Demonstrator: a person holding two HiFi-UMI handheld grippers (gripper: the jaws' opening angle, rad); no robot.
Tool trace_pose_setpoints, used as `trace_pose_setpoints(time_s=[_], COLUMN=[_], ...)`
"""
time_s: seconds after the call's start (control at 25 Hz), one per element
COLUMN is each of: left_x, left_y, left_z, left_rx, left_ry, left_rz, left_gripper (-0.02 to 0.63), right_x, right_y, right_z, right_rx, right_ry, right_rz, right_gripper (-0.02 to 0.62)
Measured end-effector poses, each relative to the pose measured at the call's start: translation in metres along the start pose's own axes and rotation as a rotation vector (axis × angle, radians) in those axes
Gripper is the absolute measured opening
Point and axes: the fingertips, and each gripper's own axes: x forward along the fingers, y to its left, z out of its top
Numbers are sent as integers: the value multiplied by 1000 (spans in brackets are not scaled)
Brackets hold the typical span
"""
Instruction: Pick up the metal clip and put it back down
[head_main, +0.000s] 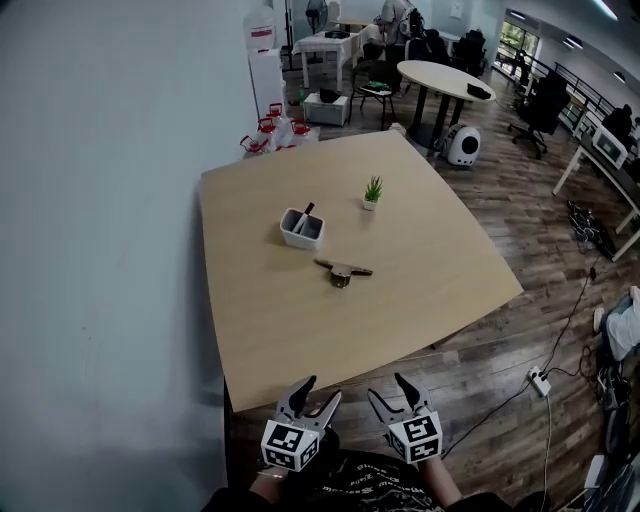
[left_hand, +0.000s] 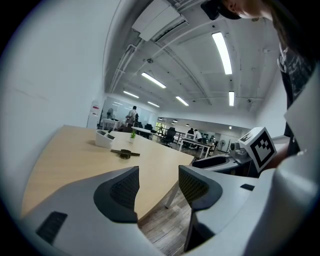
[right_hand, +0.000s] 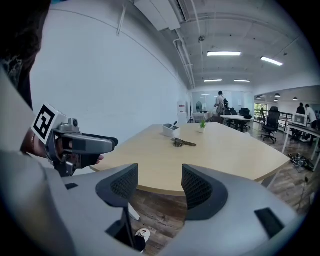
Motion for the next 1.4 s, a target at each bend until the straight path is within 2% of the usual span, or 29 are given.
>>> trace_pose_setpoints(time_s=[0.48, 0.88, 0.96, 1.2, 1.4], left_x=[48, 60, 63, 65, 70], left_y=[77, 103, 107, 122, 134], left_z=[20, 31, 32, 39, 42], left_rx=[2, 22, 25, 12, -11], left_ry=[8, 1, 3, -6, -8], left_rz=[-107, -112, -102, -42, 28], left_gripper=[247, 247, 247, 247, 247], right_x=[76, 104, 108, 121, 147], right_y=[5, 6, 5, -4, -26], right_z=[17, 41, 48, 84, 115], right_rx=[3, 5, -26, -238, -328], right_ry=[43, 11, 10, -1, -22], right_rz=[-40, -57, -57, -31, 10], right_gripper=[287, 268, 262, 252, 242])
